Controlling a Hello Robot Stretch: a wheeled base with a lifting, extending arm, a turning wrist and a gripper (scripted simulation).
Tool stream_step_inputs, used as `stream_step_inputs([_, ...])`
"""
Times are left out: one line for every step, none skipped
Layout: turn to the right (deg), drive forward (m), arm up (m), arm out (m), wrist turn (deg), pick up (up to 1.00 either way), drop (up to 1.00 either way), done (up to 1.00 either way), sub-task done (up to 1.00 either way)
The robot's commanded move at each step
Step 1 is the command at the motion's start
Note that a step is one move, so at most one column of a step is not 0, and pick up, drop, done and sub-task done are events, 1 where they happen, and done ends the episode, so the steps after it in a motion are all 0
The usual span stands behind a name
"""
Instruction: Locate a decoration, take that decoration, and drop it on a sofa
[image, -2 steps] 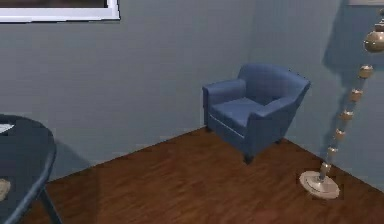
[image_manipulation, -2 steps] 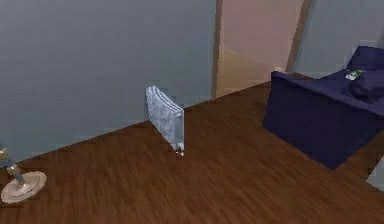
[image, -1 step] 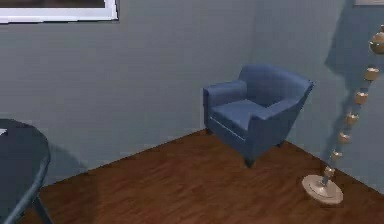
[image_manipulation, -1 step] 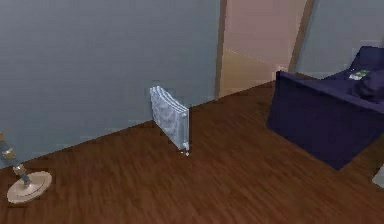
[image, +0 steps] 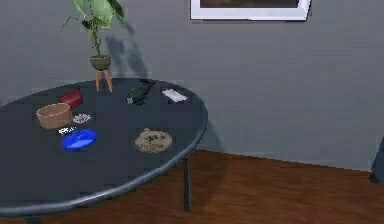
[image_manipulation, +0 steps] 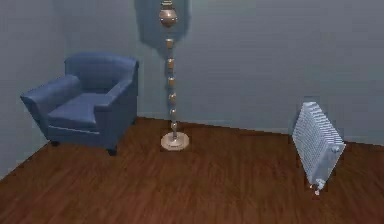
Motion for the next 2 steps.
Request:
stream_step_inputs([-45.0,0.00,0.00,0.00,0.0,0.00,0.00,0.00,0.00])
stream_step_inputs([-45.0,0.00,0.00,0.00,0.0,0.00,0.00,0.00,0.00])
